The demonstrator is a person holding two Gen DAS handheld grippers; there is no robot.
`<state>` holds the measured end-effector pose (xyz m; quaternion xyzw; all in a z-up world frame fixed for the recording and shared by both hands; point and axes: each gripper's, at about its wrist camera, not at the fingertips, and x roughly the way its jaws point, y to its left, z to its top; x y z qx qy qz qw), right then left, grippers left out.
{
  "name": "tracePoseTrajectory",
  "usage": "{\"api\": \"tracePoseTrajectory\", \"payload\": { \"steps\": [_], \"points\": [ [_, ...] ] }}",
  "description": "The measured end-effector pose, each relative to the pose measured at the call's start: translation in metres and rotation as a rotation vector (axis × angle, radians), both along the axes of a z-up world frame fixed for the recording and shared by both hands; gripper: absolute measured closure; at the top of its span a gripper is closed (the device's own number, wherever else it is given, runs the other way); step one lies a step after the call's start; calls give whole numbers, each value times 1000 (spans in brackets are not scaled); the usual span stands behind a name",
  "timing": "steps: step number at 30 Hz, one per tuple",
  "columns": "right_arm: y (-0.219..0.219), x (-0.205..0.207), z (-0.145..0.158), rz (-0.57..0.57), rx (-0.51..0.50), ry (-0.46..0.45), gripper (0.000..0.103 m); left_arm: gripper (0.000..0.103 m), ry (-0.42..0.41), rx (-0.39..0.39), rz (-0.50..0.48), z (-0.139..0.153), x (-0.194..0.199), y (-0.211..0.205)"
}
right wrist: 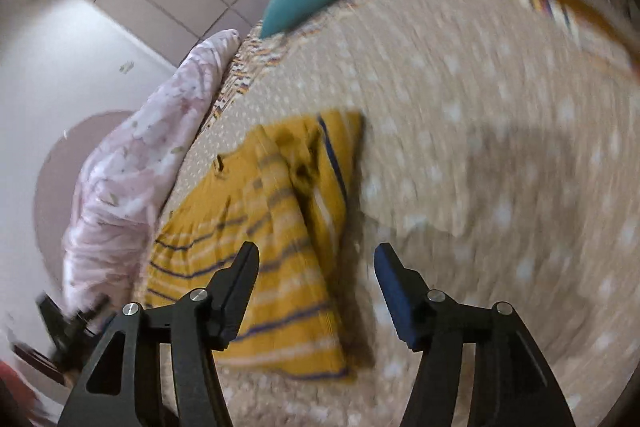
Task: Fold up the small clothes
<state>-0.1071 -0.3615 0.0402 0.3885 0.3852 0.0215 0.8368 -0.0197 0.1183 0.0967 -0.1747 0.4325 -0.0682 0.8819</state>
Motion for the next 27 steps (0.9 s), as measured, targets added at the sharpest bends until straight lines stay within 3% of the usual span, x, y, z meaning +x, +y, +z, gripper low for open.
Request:
{"api": "tracePoseTrajectory", "payload": {
  "steps": [5,11,13,15,16,21,27],
  "points": [
    [10,1,-23,-9,23,11,38,22,21,-56,-19,-15,-35,-22],
    [26,22,-25,-41,80,-51,37,22,17,-47,-32,-18,-59,-32],
    [34,30,-26,-40,73,-39,43,22,19,-54,-25,-20,-63,-29],
    [42,38,-24,-34,30,0,70,22,21,-62,-18,-21,-66,-23],
    [45,42,-22,-30,17,17,73,22,17,-65,-12,-21,-67,-18],
    [67,53,27,-26,-81,9,84,22,-27,-88,20,-19,-71,7],
    [173,104,105,108,-256,-81,86,22,-62,-165,49,-21,-75,43]
  ]
}}
